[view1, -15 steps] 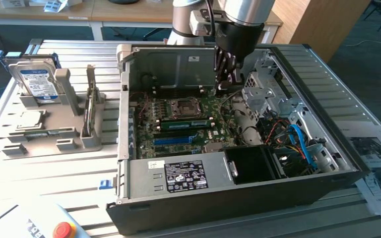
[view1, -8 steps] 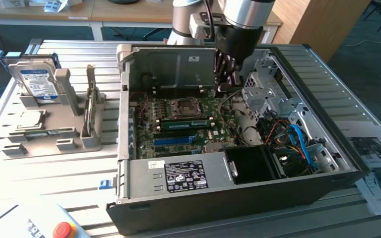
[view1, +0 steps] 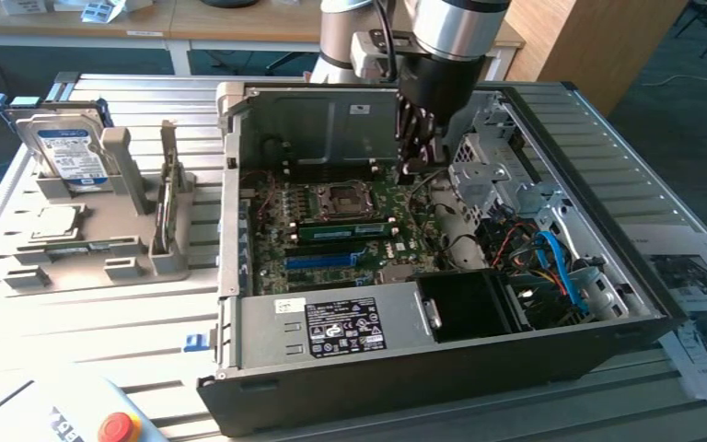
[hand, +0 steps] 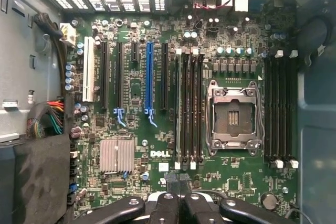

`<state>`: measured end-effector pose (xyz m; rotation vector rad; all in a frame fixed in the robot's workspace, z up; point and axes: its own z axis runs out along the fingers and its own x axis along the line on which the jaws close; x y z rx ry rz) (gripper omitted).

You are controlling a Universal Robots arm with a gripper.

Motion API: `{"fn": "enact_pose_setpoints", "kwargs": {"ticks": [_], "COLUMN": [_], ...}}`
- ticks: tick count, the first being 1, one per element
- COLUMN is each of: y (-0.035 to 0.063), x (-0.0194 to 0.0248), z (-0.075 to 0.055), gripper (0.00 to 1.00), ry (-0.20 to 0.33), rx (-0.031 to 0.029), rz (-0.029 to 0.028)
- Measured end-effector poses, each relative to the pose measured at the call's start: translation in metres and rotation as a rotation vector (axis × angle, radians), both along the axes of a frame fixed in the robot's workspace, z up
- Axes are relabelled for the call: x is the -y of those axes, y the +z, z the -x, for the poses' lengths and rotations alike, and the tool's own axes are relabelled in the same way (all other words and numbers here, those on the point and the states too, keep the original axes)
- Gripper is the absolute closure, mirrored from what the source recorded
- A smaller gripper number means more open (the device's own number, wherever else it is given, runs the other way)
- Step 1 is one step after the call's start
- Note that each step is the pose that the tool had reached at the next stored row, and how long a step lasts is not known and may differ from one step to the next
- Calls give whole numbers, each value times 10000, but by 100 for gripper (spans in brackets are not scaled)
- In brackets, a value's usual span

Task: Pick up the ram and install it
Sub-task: 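Press down the ram until it locks into place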

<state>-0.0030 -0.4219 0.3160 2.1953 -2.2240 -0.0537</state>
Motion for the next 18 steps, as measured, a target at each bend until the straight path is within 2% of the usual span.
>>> {"fn": "enact_pose_setpoints", "kwargs": {"ticks": [18], "y": [-76], "x": [0], "z": [0], "gripper": [90], "ry": [0], "rx": [0], "rz": [0]}}
